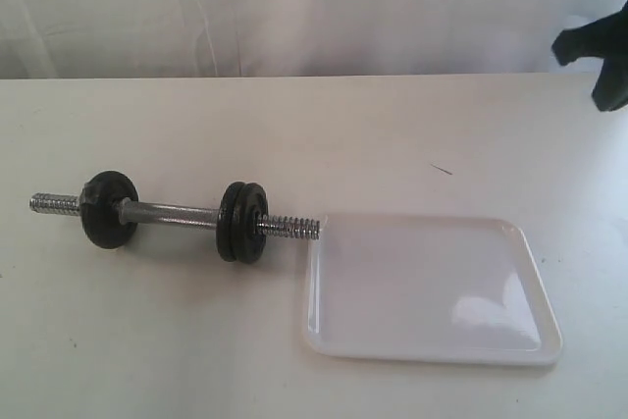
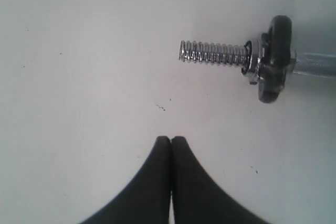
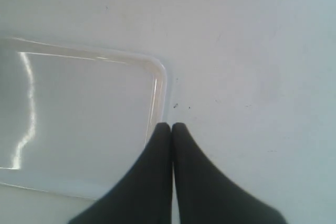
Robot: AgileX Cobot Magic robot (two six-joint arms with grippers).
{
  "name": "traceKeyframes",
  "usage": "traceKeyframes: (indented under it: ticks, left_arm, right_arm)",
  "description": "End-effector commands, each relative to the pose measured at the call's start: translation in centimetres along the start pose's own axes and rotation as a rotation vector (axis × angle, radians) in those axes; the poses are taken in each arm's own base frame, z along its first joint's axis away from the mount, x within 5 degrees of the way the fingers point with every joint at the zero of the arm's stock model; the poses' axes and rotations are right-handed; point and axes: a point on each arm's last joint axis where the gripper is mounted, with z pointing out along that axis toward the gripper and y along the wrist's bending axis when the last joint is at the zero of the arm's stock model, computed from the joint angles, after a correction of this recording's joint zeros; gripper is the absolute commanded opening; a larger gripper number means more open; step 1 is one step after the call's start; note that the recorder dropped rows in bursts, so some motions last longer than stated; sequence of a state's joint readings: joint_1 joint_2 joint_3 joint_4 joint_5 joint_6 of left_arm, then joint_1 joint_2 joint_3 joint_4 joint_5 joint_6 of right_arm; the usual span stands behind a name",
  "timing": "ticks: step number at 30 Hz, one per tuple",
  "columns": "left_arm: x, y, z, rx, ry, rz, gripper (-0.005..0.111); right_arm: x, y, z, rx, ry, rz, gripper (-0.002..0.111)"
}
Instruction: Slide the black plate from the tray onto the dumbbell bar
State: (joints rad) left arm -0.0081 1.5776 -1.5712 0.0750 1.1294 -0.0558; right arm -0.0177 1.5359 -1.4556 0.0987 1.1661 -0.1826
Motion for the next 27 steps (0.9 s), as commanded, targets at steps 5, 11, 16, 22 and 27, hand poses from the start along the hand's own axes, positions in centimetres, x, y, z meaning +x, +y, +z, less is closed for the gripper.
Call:
traceKeyframes:
  ticks: [5,11,16,22,27]
  left_arm:
    - [8.0,-0.6,-7.4,-0.012,-0.095,0.003,0.000]
    - [13.4,-1.2,-11.4,-0.027,-0.248,-0.004,0.000]
    - [18.4,-1.7,-15.2,-0.035,-0.429,-0.013,0.000]
    - [24.8,-2.3,-18.6,-0.053,-0.647,-0.015,0.000]
    - [29.9,-2.8,-20.2,-0.076,-0.805,-0.006,0.000]
  right_arm:
    - [6.0,1.9,-12.5,0.060,-0.345,-0.033,0.000]
    - [12.1,3.4,-19.7,0.101,-0.588,-0.056,0.000]
    - [17.6,4.6,-23.8,0.123,-0.751,-0.071,0.000]
    - [23.8,5.8,-26.6,0.145,-0.894,-0.087,0.000]
    - [27.9,6.6,-27.9,0.159,-1.012,-0.092,0.000]
